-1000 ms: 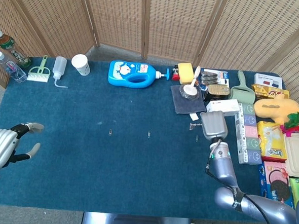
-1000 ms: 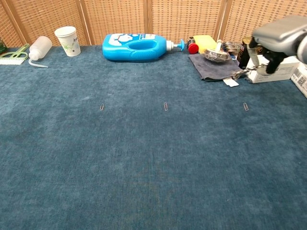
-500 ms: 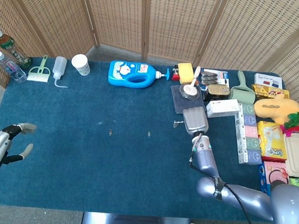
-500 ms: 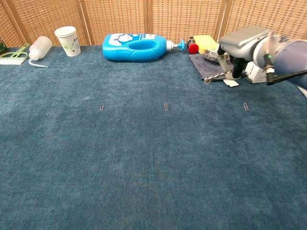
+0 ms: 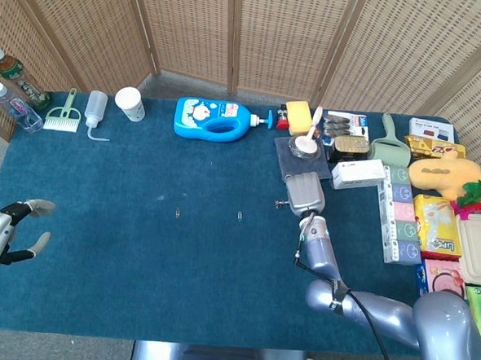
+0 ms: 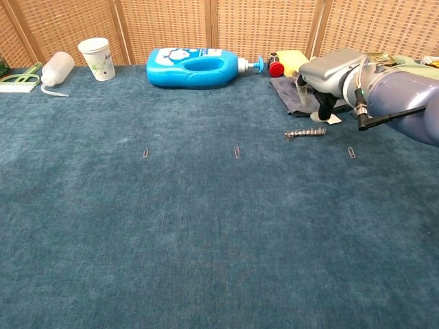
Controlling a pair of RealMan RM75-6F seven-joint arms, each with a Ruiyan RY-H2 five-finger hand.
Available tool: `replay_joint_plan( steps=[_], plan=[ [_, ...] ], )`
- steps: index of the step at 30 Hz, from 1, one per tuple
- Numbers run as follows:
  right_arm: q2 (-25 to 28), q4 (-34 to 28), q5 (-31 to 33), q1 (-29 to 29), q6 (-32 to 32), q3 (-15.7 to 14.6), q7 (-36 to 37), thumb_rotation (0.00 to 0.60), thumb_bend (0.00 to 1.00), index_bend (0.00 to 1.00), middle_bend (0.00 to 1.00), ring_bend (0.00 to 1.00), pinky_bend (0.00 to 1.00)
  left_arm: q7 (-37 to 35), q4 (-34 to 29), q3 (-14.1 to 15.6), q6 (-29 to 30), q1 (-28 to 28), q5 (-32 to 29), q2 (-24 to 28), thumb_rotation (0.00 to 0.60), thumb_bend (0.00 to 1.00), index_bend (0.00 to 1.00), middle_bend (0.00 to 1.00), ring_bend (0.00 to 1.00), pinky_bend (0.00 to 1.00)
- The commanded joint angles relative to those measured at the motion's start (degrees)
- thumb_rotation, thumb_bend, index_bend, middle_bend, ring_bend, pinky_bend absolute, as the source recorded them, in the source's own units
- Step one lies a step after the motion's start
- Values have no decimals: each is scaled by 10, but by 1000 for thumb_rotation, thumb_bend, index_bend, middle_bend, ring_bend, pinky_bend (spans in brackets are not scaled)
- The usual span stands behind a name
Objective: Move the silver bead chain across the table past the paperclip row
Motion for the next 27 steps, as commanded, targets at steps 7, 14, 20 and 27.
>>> replay_joint_plan(
  steps=[7, 14, 20, 27],
  plan=[
    [33, -41, -32, -23, 31, 12, 59, 600, 452, 184, 412, 471, 650, 2, 1, 1, -2, 2, -2, -5, 580, 353, 283, 394, 395, 724],
    [89, -126, -95, -70, 85, 22, 144, 600, 452, 215, 378, 421, 599, 25, 16, 5, -9, 5, -14, -32, 580, 353, 268, 389, 373, 725],
    [145, -191, -174, -130, 140, 7, 227, 600, 451, 260, 372, 407, 593, 30, 30, 10, -3, 17, -24, -49, 580, 352, 269, 371, 347, 680],
    [185, -229, -257, -194, 193, -37, 283, 600, 452, 319, 384, 406, 547, 32, 57, 17, 18, 34, -17, -65, 579, 353, 302, 371, 340, 620]
  ],
)
